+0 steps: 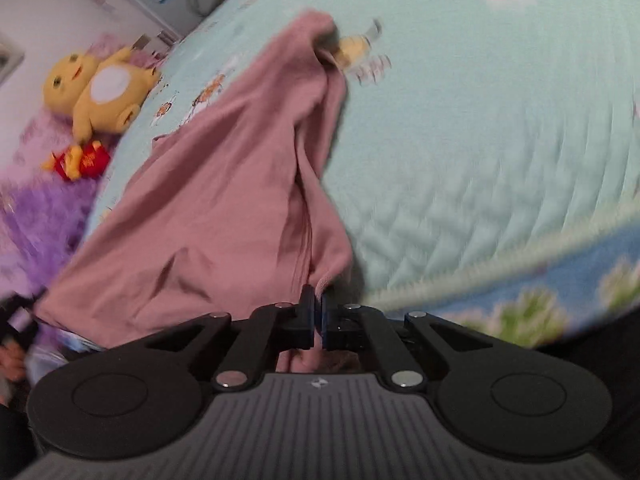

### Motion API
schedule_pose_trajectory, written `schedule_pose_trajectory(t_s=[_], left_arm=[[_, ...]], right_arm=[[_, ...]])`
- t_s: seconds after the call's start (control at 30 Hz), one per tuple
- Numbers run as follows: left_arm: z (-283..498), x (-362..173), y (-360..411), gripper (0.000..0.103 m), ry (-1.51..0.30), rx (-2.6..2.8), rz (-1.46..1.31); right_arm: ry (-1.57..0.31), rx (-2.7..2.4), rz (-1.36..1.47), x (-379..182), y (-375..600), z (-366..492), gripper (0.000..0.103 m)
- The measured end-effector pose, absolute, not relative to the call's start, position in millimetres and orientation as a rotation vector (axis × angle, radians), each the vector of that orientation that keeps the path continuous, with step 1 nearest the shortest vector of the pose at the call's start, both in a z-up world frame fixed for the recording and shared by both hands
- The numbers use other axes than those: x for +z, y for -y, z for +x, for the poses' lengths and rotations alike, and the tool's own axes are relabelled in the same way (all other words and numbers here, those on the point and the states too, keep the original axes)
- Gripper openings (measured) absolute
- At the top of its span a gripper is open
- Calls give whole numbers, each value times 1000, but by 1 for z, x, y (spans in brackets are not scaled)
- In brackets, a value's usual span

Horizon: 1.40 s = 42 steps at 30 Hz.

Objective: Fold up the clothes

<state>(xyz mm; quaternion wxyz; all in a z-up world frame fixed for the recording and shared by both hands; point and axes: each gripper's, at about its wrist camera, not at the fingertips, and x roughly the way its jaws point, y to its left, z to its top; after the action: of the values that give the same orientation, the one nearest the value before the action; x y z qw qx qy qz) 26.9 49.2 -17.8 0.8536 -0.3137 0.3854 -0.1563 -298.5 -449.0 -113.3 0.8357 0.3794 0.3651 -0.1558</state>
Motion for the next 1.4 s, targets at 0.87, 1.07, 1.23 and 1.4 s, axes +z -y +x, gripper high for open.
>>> schedule_pose_trajectory(t_s=[0.87,1.07,1.23,1.4], left_arm=[[29,11,-100,57,-711,-229,-538],[104,-14,-22,66,-842,-333,-493],[168,-72,20,63,-1035,-319,-504],[180,-100,24,61,-1075,-356,-682]], right_arm=[[-701,-281,771,-83,441,-229,54],[-721,-271,741,-79,430,-224,54],[-734,-312,771,-86,436,-232,54],[-752,-359,788,-91,444,-237,54]])
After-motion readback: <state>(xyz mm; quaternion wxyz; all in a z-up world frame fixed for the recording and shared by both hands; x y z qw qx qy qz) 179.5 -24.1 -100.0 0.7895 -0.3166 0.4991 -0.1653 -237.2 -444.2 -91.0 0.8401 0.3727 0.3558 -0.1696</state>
